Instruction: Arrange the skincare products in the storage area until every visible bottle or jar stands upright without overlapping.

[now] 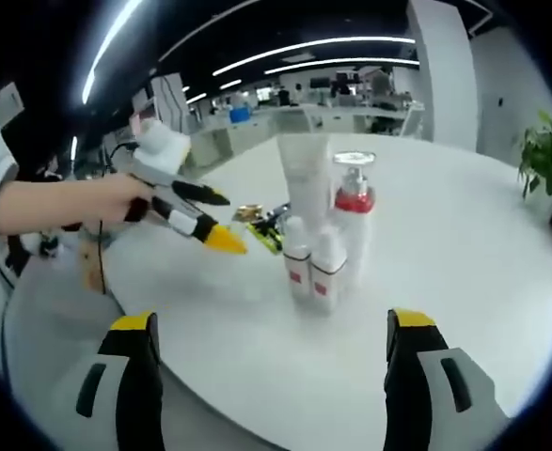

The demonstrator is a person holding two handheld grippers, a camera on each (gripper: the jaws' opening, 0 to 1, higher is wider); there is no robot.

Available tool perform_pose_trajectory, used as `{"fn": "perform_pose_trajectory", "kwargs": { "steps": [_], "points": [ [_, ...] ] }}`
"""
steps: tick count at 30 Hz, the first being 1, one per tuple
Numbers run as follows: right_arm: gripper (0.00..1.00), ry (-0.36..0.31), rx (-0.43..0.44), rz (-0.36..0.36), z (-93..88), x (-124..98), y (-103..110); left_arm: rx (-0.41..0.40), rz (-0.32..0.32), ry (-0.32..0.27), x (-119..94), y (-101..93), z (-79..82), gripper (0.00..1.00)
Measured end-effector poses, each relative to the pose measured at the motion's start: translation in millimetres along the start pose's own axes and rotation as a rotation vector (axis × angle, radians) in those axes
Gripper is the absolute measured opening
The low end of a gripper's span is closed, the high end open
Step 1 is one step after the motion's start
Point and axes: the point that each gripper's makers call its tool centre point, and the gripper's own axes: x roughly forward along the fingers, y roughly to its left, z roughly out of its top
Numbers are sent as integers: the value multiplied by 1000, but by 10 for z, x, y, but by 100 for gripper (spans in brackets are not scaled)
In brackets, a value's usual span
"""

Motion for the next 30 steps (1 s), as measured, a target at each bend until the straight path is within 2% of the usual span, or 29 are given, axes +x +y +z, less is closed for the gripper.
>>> {"fn": "perform_pose_trajectory", "kwargs": {
  "steps": [6,9,13,20,26,30],
  "points": [
    [98,-4,20,4,-4,0,1,2,0,47,219,90,106,89],
    [98,2,14,5,-15,7,-1,-9,2,52,362,113,190,90],
    [99,10,17,5,-30,13,-3,11,19,93,472,98,198,88],
    [98,-8,51,-3,-15,1,-40,0,46,158,712,235,222,86],
    [98,-10,61,-3,-21,-5,-45,11,59,207,654,130,167,82],
    [98,-8,67,-4,-29,-5,-48,15,67,234,740,177,134,80]
  ]
}}
